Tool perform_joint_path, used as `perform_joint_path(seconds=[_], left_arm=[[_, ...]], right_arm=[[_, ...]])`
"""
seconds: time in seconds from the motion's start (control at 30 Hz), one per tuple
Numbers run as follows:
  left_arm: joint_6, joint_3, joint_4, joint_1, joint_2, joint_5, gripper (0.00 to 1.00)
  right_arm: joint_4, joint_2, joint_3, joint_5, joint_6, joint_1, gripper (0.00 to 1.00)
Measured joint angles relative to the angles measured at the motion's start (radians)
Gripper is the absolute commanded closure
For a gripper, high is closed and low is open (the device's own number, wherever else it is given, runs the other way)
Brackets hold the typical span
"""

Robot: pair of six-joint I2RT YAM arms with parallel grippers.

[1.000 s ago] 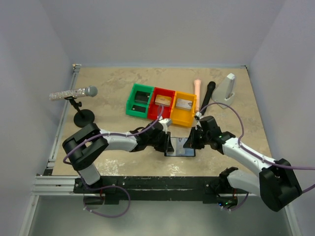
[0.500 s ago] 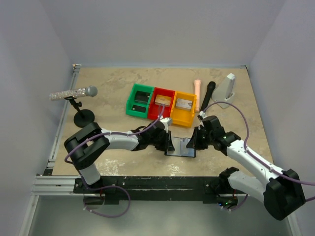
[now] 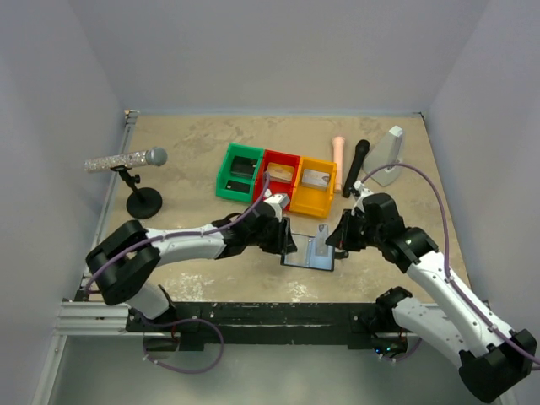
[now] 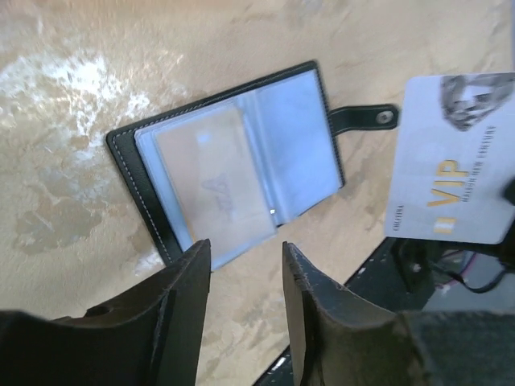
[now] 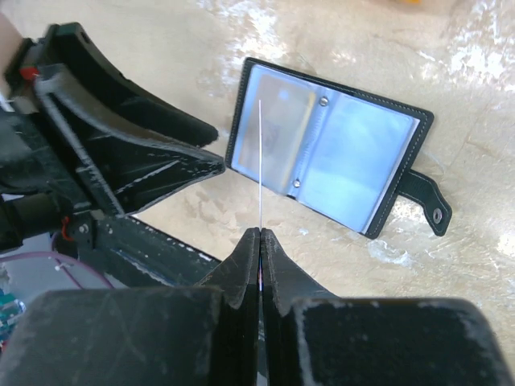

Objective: Take the credit cards out of the card holder
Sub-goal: Remove the credit card from the card holder, then place the credit card in the storage box.

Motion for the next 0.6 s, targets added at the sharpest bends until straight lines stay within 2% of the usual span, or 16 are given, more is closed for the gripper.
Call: perform_joint_path(seconds=[0.2, 0.43, 0.6], left_arm=[[0.011, -0.014, -0.045, 0.004, -0.266, -0.066, 0.36], [0.01, -0.237, 0.117, 0.046, -0.56, -0.071, 0.35], [0.056, -0.263, 0.167, 0.07, -0.597, 0.062, 0.38]], right_arm=[[-0.01, -0.053, 0.062, -0.079, -0.043, -0.002, 1.0], [0.02, -0.073, 0.062, -0.301, -0.098, -0.002, 1.0], [0.055, -0.051, 0.062, -0.482, -0.136, -0.002, 1.0]])
